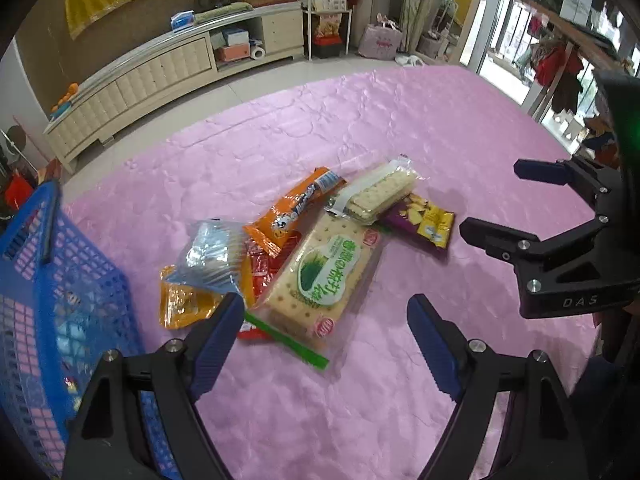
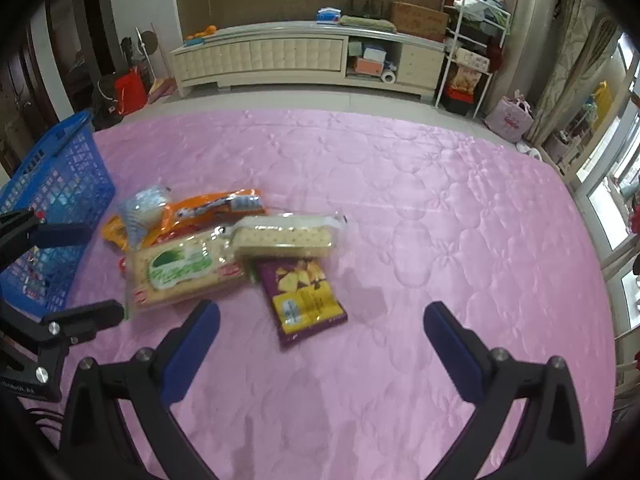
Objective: Organize snacks
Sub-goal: 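Move both grippers away from the basket to the snack pile, then grasp the green-labelled cracker pack with the left gripper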
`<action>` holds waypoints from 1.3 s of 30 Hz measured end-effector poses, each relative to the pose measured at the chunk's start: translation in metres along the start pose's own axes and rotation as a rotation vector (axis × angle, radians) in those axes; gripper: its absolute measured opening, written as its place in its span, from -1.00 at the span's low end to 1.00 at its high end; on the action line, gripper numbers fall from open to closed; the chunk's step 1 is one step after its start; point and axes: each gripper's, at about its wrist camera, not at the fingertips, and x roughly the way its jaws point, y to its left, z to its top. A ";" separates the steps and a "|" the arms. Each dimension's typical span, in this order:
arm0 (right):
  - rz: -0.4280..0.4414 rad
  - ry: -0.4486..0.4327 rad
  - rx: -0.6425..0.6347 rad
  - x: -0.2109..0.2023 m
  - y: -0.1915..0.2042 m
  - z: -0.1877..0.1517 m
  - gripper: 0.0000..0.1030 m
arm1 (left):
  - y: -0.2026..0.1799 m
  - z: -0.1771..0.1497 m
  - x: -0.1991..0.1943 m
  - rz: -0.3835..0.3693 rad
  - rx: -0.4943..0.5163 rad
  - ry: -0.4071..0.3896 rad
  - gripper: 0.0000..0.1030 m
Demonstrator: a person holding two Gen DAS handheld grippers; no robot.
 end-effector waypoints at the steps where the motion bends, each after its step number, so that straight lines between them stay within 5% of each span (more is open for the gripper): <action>1: -0.004 -0.011 0.001 0.003 0.000 -0.001 0.99 | -0.001 0.002 0.003 0.002 0.011 0.006 0.60; 9: -0.007 0.001 0.007 0.024 -0.009 -0.005 0.99 | -0.003 0.012 0.040 0.007 0.065 0.072 0.60; 20: -0.015 0.017 0.010 0.031 -0.018 -0.011 0.99 | 0.000 0.025 0.075 -0.016 0.010 0.134 0.59; 24: -0.015 0.029 0.021 0.033 -0.024 -0.014 0.99 | -0.015 0.029 0.078 -0.001 0.076 0.146 0.59; 28: -0.016 0.029 0.036 0.032 -0.027 -0.016 0.99 | -0.026 0.028 0.073 -0.035 0.069 0.162 0.07; 39: 0.064 0.051 0.096 0.035 -0.031 -0.018 0.99 | -0.028 0.003 0.051 -0.047 0.022 0.125 0.04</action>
